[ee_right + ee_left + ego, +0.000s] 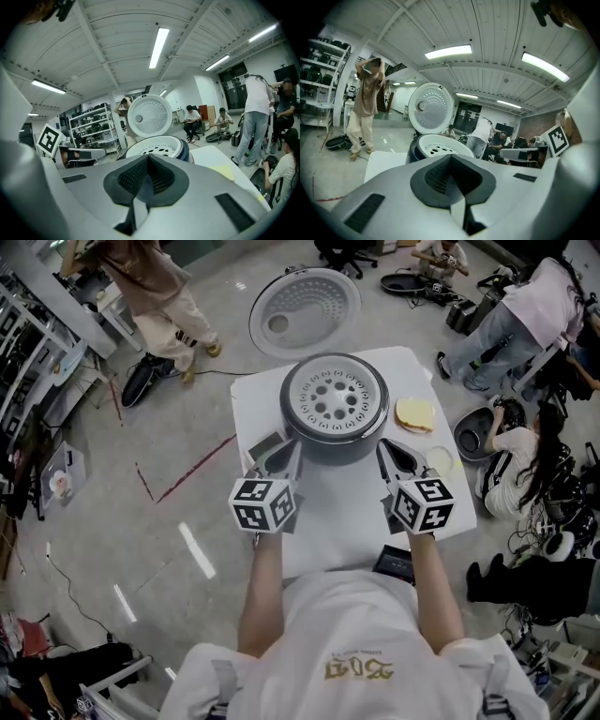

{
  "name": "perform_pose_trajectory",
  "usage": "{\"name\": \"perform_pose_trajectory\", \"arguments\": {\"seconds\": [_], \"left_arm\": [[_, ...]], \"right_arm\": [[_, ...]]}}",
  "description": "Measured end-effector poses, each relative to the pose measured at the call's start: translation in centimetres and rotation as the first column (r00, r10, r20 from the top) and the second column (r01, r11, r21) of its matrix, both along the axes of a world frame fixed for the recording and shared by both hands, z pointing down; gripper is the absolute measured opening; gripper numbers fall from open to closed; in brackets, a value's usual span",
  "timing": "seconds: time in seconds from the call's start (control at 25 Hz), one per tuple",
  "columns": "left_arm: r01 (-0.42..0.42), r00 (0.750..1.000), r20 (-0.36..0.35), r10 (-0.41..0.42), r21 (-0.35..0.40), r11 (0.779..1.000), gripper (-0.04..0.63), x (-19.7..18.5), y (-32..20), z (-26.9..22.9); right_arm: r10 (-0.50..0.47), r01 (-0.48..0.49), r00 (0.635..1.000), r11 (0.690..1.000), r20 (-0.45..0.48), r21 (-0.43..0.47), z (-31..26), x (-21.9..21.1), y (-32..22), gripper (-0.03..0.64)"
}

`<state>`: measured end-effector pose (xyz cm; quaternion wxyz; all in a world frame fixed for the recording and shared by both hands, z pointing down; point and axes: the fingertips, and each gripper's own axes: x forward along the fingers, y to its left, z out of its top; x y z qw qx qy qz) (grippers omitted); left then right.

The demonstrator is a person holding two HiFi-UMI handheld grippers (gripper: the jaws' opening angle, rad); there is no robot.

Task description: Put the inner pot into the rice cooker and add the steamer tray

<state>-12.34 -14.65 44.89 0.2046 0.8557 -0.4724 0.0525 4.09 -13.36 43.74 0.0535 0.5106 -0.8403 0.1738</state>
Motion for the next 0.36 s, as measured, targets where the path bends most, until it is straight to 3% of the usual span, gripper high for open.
{"name": "perform_pose_trajectory", "arguments": {"seconds": [0.36], "left_arm": [[-0.004,0.998,-0.064,0.004,-0.003,1.0,0.015,0.7,0.1,-1.1]], "right_arm": [[-0.008,0.008,1.0,1.0,0.002,0.0,-0.5,0.2,0.3,0.011]]}}
